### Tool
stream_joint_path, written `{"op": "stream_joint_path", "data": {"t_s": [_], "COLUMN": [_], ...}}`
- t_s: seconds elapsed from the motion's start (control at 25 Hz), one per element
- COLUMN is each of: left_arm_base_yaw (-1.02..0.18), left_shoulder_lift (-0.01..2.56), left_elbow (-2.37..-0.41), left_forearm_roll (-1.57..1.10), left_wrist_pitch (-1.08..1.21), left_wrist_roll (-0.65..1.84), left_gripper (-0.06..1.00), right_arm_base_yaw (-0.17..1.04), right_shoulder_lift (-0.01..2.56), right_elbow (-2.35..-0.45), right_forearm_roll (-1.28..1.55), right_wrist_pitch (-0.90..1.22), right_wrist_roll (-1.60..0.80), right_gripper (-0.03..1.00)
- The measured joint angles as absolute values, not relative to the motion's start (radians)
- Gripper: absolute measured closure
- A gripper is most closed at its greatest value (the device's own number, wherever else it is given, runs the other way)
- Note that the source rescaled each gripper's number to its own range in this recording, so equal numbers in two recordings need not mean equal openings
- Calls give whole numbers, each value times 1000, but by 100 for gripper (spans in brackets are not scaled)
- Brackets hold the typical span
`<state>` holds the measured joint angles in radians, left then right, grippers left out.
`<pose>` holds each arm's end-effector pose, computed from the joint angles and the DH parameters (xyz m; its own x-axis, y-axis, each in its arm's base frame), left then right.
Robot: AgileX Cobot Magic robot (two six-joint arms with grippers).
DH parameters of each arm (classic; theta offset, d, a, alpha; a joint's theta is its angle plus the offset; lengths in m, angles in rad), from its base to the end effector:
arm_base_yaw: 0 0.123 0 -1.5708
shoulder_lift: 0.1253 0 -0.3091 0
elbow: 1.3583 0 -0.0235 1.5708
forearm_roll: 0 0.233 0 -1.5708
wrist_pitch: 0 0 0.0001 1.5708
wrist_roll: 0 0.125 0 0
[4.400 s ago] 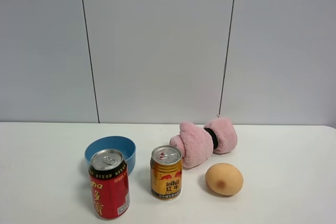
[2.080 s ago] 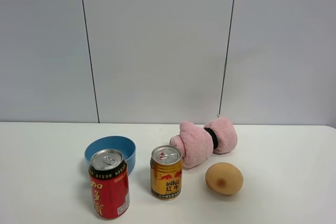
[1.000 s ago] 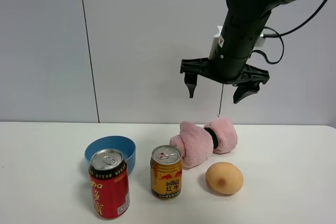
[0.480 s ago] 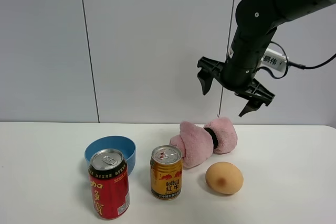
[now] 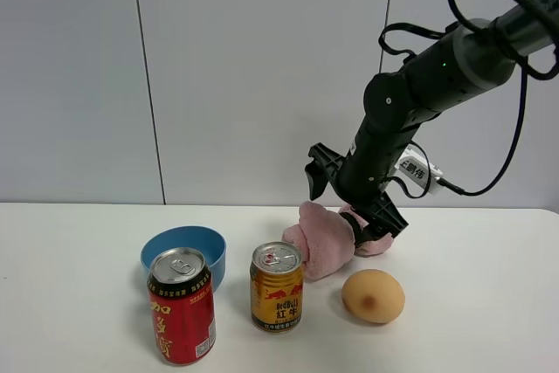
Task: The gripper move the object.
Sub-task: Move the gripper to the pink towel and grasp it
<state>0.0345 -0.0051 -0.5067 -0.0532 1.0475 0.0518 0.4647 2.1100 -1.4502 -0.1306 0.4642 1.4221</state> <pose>-0.0150 -0.0063 0.2567 -0.4325 0.0103 -0.9016 0.0179 0.9998 0.0028 0.4172 0.2010 0.1526 -0.6075 0.7730 -0.1827 0.6306 0.6093 0.4808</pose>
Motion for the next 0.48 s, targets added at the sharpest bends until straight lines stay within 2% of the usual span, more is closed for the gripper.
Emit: {"op": "stream_joint_path", "data": {"t_s": [0.48], "left_arm_base_yaw": [35], "left_shoulder_lift": [-5], "left_elbow": [-507], "left_forearm_roll": [-53], "left_wrist_pitch": [1047], "left_wrist_roll": [52], "left_gripper": [-6], "right_arm_base_yaw": [448], "right_shoulder_lift": [2170], "right_elbow": [-1450], "right_forearm_roll": [-276], "right_wrist_pitch": [427], "right_wrist_roll": [1437], "right_gripper": [3]}}
